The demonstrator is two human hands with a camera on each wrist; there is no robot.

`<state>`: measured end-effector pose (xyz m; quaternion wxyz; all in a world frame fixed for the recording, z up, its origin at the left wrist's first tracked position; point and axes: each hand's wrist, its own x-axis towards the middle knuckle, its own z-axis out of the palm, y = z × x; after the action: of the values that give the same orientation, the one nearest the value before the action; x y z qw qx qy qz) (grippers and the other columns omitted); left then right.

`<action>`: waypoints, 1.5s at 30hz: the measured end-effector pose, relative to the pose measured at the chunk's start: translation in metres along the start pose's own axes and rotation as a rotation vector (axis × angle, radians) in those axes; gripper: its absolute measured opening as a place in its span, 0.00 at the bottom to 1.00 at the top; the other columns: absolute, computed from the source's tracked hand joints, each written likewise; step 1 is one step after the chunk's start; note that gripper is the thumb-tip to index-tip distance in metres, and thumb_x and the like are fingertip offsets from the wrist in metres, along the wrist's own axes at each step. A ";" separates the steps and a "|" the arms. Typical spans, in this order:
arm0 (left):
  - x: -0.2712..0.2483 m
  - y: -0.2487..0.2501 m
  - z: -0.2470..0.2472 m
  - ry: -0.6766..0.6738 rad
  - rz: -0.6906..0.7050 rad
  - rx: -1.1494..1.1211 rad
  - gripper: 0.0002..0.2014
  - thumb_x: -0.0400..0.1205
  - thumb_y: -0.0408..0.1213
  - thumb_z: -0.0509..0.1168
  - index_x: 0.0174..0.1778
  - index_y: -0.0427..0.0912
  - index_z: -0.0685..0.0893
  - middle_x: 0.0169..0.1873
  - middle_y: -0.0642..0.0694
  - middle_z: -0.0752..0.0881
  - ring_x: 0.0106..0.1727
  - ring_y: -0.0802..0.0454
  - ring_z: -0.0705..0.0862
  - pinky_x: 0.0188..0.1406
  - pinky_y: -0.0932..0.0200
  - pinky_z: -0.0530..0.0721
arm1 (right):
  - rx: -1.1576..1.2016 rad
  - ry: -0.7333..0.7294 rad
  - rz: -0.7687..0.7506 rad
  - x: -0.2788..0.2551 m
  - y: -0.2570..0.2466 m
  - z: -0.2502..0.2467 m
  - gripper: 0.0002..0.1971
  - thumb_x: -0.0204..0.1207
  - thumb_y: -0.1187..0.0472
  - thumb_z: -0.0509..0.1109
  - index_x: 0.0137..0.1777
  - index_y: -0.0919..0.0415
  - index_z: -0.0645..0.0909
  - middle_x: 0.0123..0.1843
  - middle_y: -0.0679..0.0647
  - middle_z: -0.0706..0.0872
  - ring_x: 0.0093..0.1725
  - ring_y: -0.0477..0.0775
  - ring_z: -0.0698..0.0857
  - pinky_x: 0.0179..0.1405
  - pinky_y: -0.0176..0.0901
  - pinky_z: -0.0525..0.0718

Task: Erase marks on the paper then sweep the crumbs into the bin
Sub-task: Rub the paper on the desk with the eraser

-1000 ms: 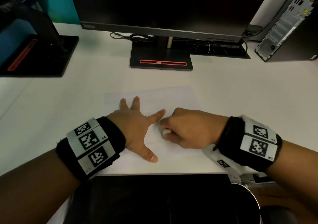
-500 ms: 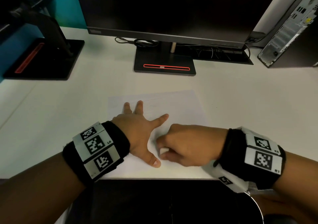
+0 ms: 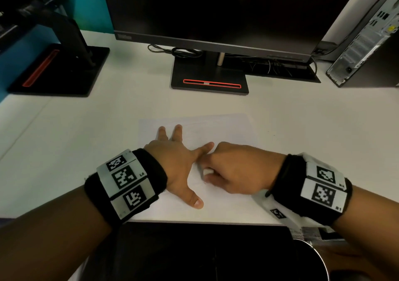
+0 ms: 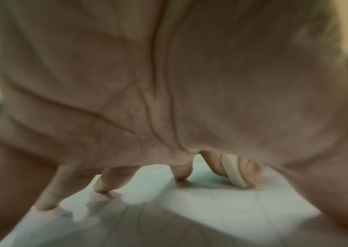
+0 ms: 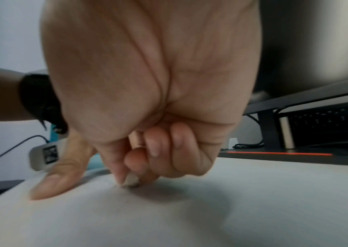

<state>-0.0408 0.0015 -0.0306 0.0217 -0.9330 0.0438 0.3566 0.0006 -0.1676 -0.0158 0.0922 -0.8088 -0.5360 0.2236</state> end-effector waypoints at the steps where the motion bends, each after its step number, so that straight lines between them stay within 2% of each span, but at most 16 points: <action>1: -0.001 0.001 -0.002 -0.010 0.000 0.004 0.66 0.58 0.81 0.71 0.74 0.79 0.23 0.83 0.36 0.24 0.83 0.21 0.30 0.78 0.28 0.69 | -0.001 -0.003 -0.019 0.001 -0.004 0.005 0.06 0.85 0.58 0.65 0.48 0.58 0.81 0.31 0.37 0.69 0.33 0.28 0.75 0.29 0.25 0.66; 3: -0.001 0.001 -0.004 -0.033 0.001 0.016 0.68 0.59 0.79 0.73 0.75 0.78 0.22 0.83 0.35 0.23 0.81 0.20 0.28 0.78 0.26 0.67 | 0.028 -0.041 -0.055 -0.001 -0.010 0.012 0.07 0.85 0.57 0.66 0.50 0.59 0.83 0.29 0.38 0.71 0.31 0.34 0.76 0.29 0.26 0.69; 7: -0.001 -0.001 -0.006 -0.052 0.002 0.002 0.70 0.58 0.74 0.77 0.73 0.80 0.21 0.82 0.37 0.22 0.82 0.22 0.27 0.79 0.26 0.65 | 0.012 -0.023 0.024 -0.003 0.006 0.000 0.09 0.83 0.58 0.65 0.41 0.57 0.79 0.26 0.42 0.73 0.30 0.41 0.77 0.31 0.29 0.68; 10: -0.002 -0.001 -0.007 -0.050 0.011 0.018 0.69 0.59 0.74 0.77 0.70 0.80 0.20 0.83 0.36 0.23 0.82 0.22 0.29 0.80 0.26 0.65 | -0.011 0.023 0.023 0.002 0.001 0.004 0.07 0.84 0.59 0.64 0.44 0.59 0.77 0.29 0.40 0.69 0.30 0.35 0.76 0.30 0.27 0.65; 13: -0.001 -0.001 -0.007 -0.042 0.016 0.041 0.71 0.58 0.76 0.76 0.74 0.78 0.21 0.83 0.34 0.23 0.82 0.19 0.29 0.79 0.24 0.64 | 0.015 -0.006 -0.070 -0.001 -0.016 0.015 0.06 0.84 0.58 0.66 0.51 0.58 0.83 0.30 0.36 0.68 0.31 0.32 0.75 0.28 0.25 0.65; 16: 0.000 -0.002 -0.005 -0.032 0.009 0.042 0.71 0.57 0.77 0.76 0.75 0.78 0.21 0.83 0.35 0.24 0.82 0.20 0.30 0.77 0.26 0.68 | 0.037 -0.062 -0.056 -0.002 -0.008 0.005 0.06 0.84 0.60 0.67 0.47 0.59 0.83 0.28 0.37 0.70 0.33 0.30 0.77 0.30 0.24 0.67; 19: 0.000 -0.003 -0.003 -0.023 0.014 0.034 0.71 0.57 0.77 0.77 0.75 0.78 0.22 0.84 0.36 0.24 0.83 0.22 0.31 0.78 0.28 0.69 | -0.014 0.017 -0.007 0.002 0.001 -0.001 0.07 0.83 0.60 0.65 0.45 0.61 0.81 0.29 0.38 0.69 0.36 0.26 0.76 0.31 0.23 0.68; 22: 0.001 -0.003 -0.004 -0.030 0.022 0.033 0.70 0.57 0.77 0.76 0.75 0.78 0.22 0.83 0.35 0.24 0.82 0.20 0.30 0.79 0.25 0.66 | -0.017 0.007 -0.067 0.001 -0.009 0.013 0.07 0.84 0.57 0.66 0.49 0.59 0.82 0.29 0.36 0.67 0.30 0.32 0.74 0.28 0.26 0.65; 24: 0.002 -0.004 -0.003 -0.025 0.021 0.037 0.71 0.56 0.78 0.76 0.74 0.79 0.21 0.83 0.34 0.24 0.82 0.19 0.29 0.78 0.25 0.66 | 0.021 -0.048 -0.085 -0.003 -0.008 0.014 0.06 0.84 0.57 0.67 0.49 0.57 0.83 0.28 0.37 0.70 0.30 0.33 0.75 0.30 0.26 0.67; 27: 0.001 -0.005 -0.001 -0.018 0.012 0.027 0.71 0.56 0.77 0.76 0.75 0.78 0.22 0.83 0.35 0.25 0.83 0.21 0.30 0.78 0.28 0.68 | -0.028 -0.013 0.013 -0.001 0.009 0.000 0.08 0.83 0.57 0.65 0.43 0.57 0.79 0.27 0.41 0.71 0.29 0.37 0.74 0.35 0.35 0.69; 30: 0.000 -0.004 -0.002 -0.014 0.014 0.040 0.72 0.56 0.78 0.75 0.77 0.74 0.22 0.84 0.35 0.25 0.83 0.22 0.32 0.79 0.29 0.69 | -0.062 0.041 0.034 0.005 0.011 0.001 0.08 0.84 0.58 0.64 0.42 0.54 0.72 0.27 0.39 0.68 0.28 0.36 0.74 0.30 0.30 0.64; 32: -0.001 -0.003 -0.002 -0.003 0.012 0.061 0.74 0.57 0.78 0.75 0.77 0.70 0.19 0.84 0.34 0.26 0.84 0.21 0.33 0.79 0.30 0.68 | -0.028 -0.009 -0.034 0.003 0.001 0.009 0.07 0.84 0.57 0.64 0.44 0.55 0.76 0.27 0.39 0.69 0.30 0.34 0.76 0.27 0.27 0.65; 34: -0.002 -0.003 -0.001 0.013 0.000 0.085 0.76 0.56 0.79 0.74 0.78 0.64 0.17 0.84 0.34 0.27 0.84 0.21 0.35 0.78 0.32 0.69 | 0.002 -0.056 -0.039 0.001 0.003 0.007 0.08 0.84 0.57 0.65 0.44 0.58 0.79 0.27 0.41 0.73 0.31 0.36 0.77 0.30 0.27 0.68; 39: -0.005 -0.003 -0.002 0.010 -0.030 0.093 0.80 0.56 0.79 0.74 0.82 0.52 0.19 0.85 0.36 0.26 0.85 0.23 0.35 0.78 0.33 0.66 | -0.120 0.038 0.096 0.012 0.027 -0.009 0.11 0.84 0.56 0.62 0.38 0.52 0.71 0.28 0.43 0.73 0.29 0.38 0.72 0.37 0.39 0.70; 42: -0.005 -0.002 -0.002 0.001 -0.037 0.104 0.79 0.57 0.80 0.72 0.84 0.46 0.22 0.85 0.37 0.27 0.85 0.24 0.35 0.78 0.33 0.67 | -0.085 -0.018 0.007 0.014 0.012 0.004 0.09 0.85 0.55 0.63 0.42 0.53 0.75 0.28 0.42 0.73 0.30 0.36 0.75 0.31 0.32 0.67; 45: -0.006 -0.003 -0.001 0.001 -0.044 0.115 0.79 0.57 0.81 0.71 0.85 0.44 0.24 0.85 0.38 0.27 0.85 0.25 0.35 0.77 0.35 0.70 | -0.028 -0.105 -0.020 0.012 0.013 -0.001 0.10 0.85 0.55 0.64 0.44 0.58 0.81 0.30 0.44 0.78 0.31 0.40 0.77 0.31 0.27 0.68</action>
<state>-0.0439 0.0047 -0.0257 0.0831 -0.9311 0.0435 0.3525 0.0158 -0.1622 -0.0234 0.0549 -0.7918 -0.5512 0.2573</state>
